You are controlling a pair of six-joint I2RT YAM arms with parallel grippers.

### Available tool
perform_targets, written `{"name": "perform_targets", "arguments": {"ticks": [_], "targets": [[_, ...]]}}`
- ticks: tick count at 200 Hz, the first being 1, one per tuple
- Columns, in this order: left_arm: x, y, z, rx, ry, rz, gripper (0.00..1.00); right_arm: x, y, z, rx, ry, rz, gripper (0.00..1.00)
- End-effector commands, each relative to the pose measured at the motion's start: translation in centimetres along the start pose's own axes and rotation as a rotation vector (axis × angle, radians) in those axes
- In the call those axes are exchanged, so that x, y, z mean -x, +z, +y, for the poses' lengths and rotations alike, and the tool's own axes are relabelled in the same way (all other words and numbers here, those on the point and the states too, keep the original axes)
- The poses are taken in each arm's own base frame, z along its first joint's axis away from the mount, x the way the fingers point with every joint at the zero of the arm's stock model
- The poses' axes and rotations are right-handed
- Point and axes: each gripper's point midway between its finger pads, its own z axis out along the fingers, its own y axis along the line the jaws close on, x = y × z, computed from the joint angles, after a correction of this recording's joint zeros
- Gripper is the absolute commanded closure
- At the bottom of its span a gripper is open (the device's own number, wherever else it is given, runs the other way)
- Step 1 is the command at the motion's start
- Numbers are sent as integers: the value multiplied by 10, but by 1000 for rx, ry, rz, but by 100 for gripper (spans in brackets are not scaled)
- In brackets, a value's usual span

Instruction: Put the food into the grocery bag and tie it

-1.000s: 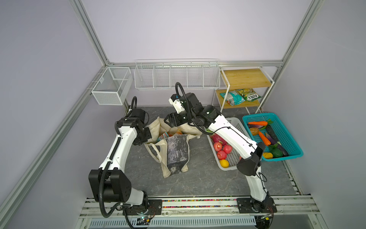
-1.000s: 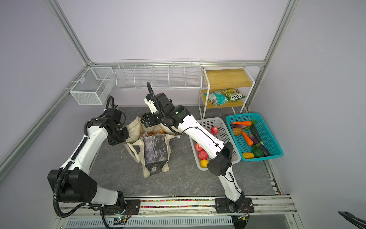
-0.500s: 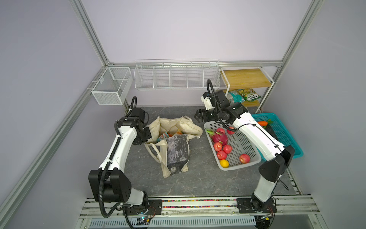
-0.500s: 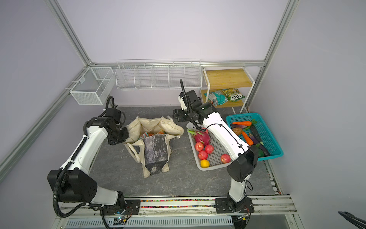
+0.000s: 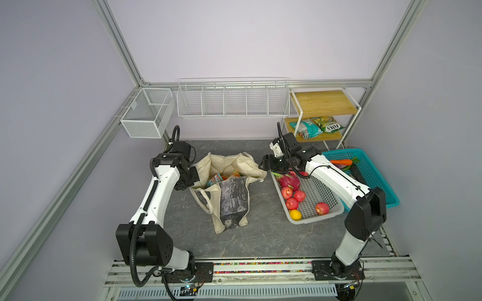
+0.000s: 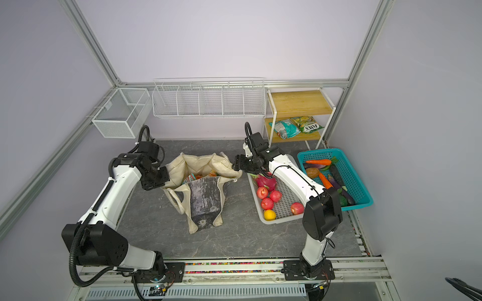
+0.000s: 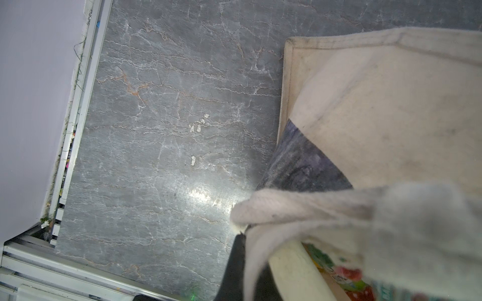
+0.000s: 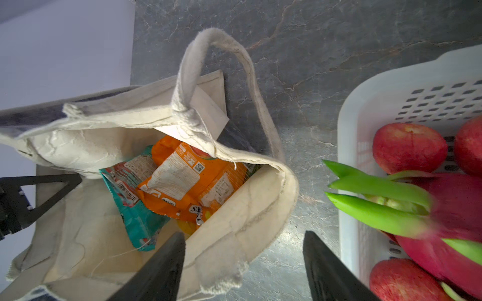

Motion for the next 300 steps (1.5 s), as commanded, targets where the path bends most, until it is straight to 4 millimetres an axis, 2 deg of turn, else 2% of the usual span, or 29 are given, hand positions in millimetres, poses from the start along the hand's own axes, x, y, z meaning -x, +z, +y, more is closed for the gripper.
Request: {"name": "perform_targets", "arguments": {"ticks": [1,84,120,160,171,180,188,192,204,217,232,249,269,300], "targets": [[-3,-11,3,3,-5,6,100,-6,17,-6,10,35,41,26],[-7,-12,2,-10,-18,9,100,-22,38,-23,-17,79,102,22],[-9,-12,0,-28,-20,17,100,-21,51,-19,22,125,114,27],[-9,-15,-2,-43,-20,18,100,-15,60,-16,35,150,113,47],[-10,-16,-3,-45,-21,18,100,-15,59,-16,23,152,115,61],[-9,-18,-4,-53,-19,13,100,-15,55,-14,11,146,118,76],[-8,-21,-8,-79,-13,11,100,-13,48,-7,6,121,114,89],[-7,-23,-12,-105,-2,6,100,-12,43,-1,6,98,110,92],[-3,-38,-36,-249,29,-27,100,-9,24,22,-6,11,105,93],[0,-55,-59,-378,53,-54,100,-13,3,55,-4,-113,115,93],[2,-64,-79,-435,76,-71,100,-15,-23,97,26,-254,105,93],[8,-83,-99,-504,109,-131,100,-13,-46,126,39,-350,76,93],[18,-99,-111,-549,83,-156,100,-9,-58,137,54,-359,43,93],[27,-112,-121,-571,71,-177,100,-12,-58,132,44,-353,39,93]]}}
